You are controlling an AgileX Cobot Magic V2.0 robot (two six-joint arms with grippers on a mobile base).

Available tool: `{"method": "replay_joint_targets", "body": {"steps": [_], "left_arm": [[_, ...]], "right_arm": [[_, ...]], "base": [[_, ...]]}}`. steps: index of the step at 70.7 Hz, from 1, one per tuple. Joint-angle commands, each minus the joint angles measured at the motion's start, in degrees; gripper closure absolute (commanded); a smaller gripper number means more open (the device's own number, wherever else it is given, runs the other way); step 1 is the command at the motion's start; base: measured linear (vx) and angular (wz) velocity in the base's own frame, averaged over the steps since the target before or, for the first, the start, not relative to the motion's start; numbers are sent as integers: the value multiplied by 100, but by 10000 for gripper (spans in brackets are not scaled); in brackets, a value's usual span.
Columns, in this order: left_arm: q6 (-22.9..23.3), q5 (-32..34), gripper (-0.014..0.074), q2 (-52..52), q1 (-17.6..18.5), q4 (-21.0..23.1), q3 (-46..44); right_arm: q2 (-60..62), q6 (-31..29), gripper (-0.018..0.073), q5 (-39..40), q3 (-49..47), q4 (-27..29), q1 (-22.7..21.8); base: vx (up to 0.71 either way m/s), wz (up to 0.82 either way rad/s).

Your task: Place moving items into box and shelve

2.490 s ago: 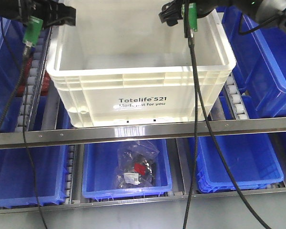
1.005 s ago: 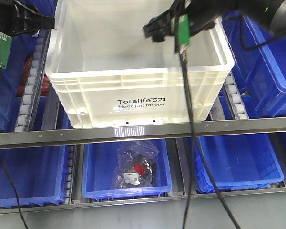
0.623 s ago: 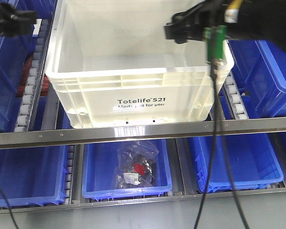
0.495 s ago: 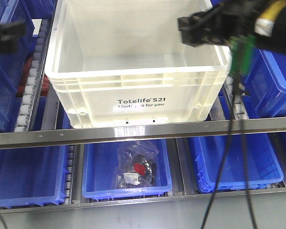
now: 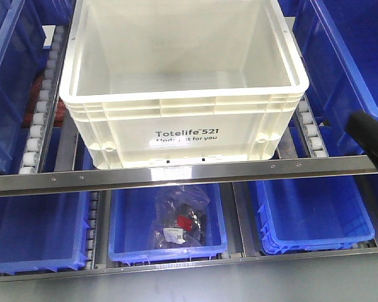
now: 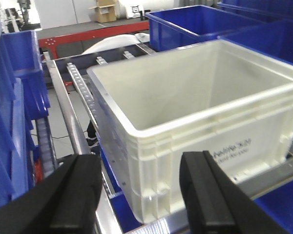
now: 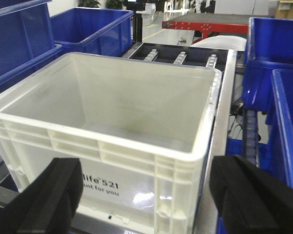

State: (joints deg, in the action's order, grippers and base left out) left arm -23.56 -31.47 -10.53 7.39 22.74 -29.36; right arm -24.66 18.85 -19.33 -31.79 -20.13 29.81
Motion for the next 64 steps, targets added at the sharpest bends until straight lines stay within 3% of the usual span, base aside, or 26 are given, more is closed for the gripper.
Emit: {"method": "replay_joint_targets", "body": {"steps": [1, 8, 18, 23, 35, 48, 52, 56, 64], "left_arm": [[6, 64, 111, 340, 23, 107, 56], [187, 105, 111, 650, 23, -64, 408], [1285, 1283, 111, 599, 23, -468, 1212], [1503, 1846, 111, 575, 23, -500, 1446], [1455, 2009, 111, 581, 23, -614, 1465], [1455, 2009, 121, 581, 23, -613, 1465], [1455, 2009, 167, 581, 23, -608, 1465], [1455, 2009, 278, 581, 23, -608, 1465], [1455, 2009, 569, 581, 23, -608, 1465]], "right_arm": [[371, -46, -22, 205, 120, -265, -11], [845, -46, -22, 174, 536, -799, -11], [814, 44, -22, 306, 971, -1290, -11], [687, 204, -22, 306, 1021, -1290, -11], [436, 677, -22, 440, 1021, -1290, -11], [424, 691, -22, 904, 1021, -1268, -11], [424, 691, -8, 1058, 1021, -1268, -11], [424, 691, 55, 1173, 1021, -1268, -11], [424, 704, 350, 1321, 1021, -1268, -11]], "base": [[0, 0], [0, 0], [0, 0], [0, 0], [0, 0], [0, 0], [0, 0], [0, 0], [0, 0]]}}
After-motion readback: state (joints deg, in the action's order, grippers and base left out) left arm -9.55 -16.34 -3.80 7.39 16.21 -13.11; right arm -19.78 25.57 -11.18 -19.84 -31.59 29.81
